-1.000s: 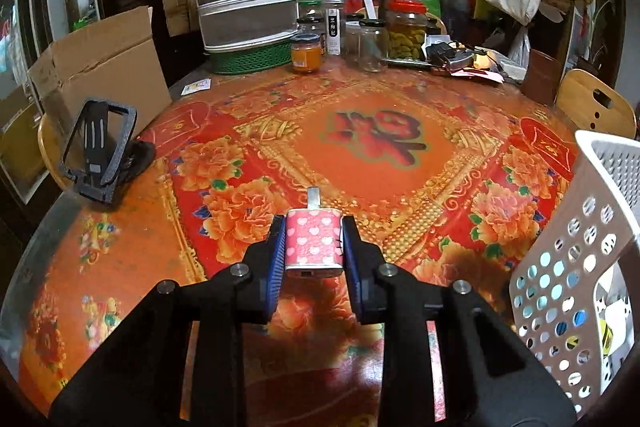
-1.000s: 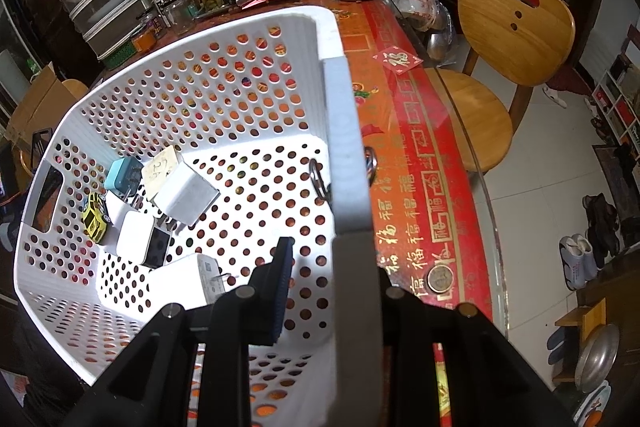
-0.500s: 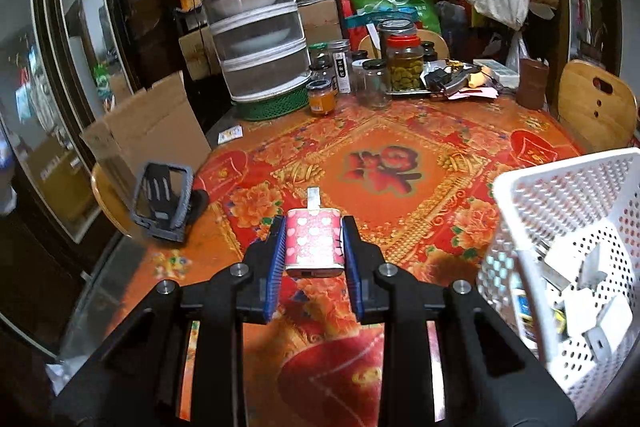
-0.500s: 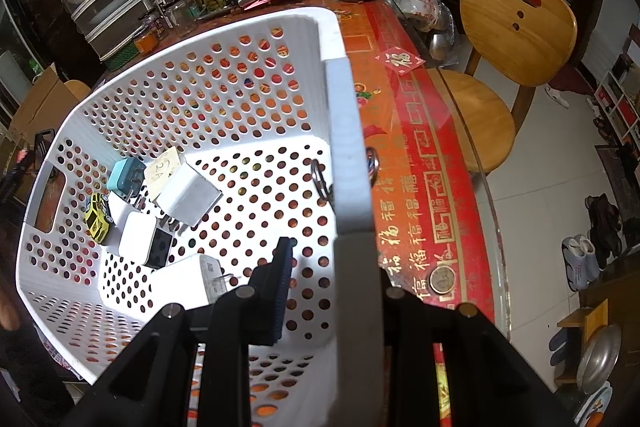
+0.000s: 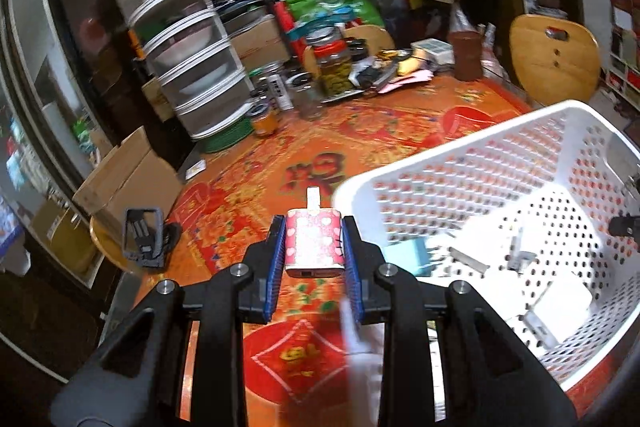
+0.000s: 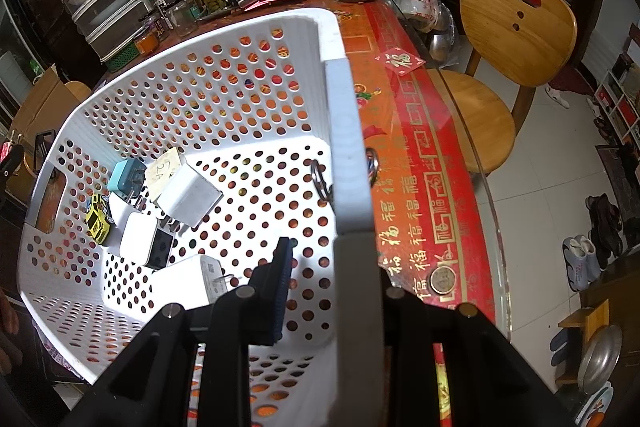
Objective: Organize rigid objects
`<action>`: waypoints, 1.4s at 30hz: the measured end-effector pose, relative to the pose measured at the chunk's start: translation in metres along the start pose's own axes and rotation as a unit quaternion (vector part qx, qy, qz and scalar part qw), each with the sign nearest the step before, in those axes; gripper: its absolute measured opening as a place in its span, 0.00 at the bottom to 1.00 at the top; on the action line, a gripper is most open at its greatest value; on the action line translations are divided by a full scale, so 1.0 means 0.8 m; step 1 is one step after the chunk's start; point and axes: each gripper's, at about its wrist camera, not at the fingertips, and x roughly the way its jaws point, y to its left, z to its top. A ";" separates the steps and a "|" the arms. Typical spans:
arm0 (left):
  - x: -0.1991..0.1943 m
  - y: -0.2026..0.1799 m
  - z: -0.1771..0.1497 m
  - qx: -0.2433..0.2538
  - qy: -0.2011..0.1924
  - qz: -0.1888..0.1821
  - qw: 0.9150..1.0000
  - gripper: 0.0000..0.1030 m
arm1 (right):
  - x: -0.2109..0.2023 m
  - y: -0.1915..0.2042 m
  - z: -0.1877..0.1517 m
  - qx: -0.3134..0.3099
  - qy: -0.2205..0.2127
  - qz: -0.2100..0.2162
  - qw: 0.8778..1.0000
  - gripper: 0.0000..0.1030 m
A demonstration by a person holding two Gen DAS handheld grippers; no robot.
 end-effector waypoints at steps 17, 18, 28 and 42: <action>0.029 -0.088 -0.010 0.074 0.052 -0.038 0.995 0.24 | 0.000 0.002 -0.001 -0.002 -0.001 0.003 1.000 0.28; 0.030 -0.086 -0.010 0.072 0.051 -0.041 0.995 0.26 | 0.000 0.002 0.000 -0.001 -0.001 0.003 1.000 0.28; -0.016 -0.058 -0.006 0.061 -0.016 -0.087 0.994 1.00 | 0.000 0.002 -0.001 -0.002 0.000 0.002 1.000 0.28; -0.105 0.078 -0.082 -0.061 -0.089 -0.084 0.991 1.00 | -0.108 0.017 -0.068 0.013 -0.159 -0.053 0.986 0.94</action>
